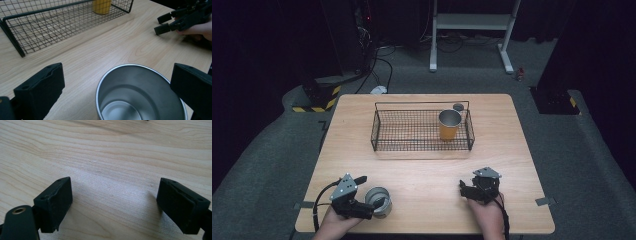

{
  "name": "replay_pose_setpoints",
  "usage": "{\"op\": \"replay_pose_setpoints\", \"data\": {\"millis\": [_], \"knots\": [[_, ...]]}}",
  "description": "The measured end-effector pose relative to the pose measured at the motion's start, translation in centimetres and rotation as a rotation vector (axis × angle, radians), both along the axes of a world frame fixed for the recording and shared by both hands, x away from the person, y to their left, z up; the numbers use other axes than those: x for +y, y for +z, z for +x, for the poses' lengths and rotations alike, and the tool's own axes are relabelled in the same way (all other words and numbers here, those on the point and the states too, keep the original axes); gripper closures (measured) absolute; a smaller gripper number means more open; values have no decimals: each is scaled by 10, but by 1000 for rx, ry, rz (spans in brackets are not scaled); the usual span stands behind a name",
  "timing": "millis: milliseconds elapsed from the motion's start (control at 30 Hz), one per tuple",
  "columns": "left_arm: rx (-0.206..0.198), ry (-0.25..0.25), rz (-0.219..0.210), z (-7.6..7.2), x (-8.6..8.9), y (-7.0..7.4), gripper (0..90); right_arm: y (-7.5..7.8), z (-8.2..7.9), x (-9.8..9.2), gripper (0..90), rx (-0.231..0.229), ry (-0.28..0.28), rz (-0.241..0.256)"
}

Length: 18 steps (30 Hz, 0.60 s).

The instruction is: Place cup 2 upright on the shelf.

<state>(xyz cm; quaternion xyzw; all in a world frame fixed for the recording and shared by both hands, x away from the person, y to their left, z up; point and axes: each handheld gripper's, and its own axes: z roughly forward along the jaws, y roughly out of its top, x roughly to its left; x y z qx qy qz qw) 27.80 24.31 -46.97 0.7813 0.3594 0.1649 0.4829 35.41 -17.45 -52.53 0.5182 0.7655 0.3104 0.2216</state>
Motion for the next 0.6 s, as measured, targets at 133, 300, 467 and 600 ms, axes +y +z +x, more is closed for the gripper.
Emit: {"op": "replay_pose_setpoints", "data": {"millis": [133, 300, 467, 600], "knots": [[-14, -14, 7, -4, -2, -1, 5, 0, 0, 0, 133, 1, 0, 0], [-4, -40, 11, -6, -5, -5, 4, 0, -1, 0, 134, -2, 1, -1], [-4, -49, 20, -10, -6, -7, 4, 0, -1, 0, 134, -2, 1, -1], [1, -56, 36, -12, -9, -10, 5, 0, -1, 0, 134, -2, 1, -1]]}}
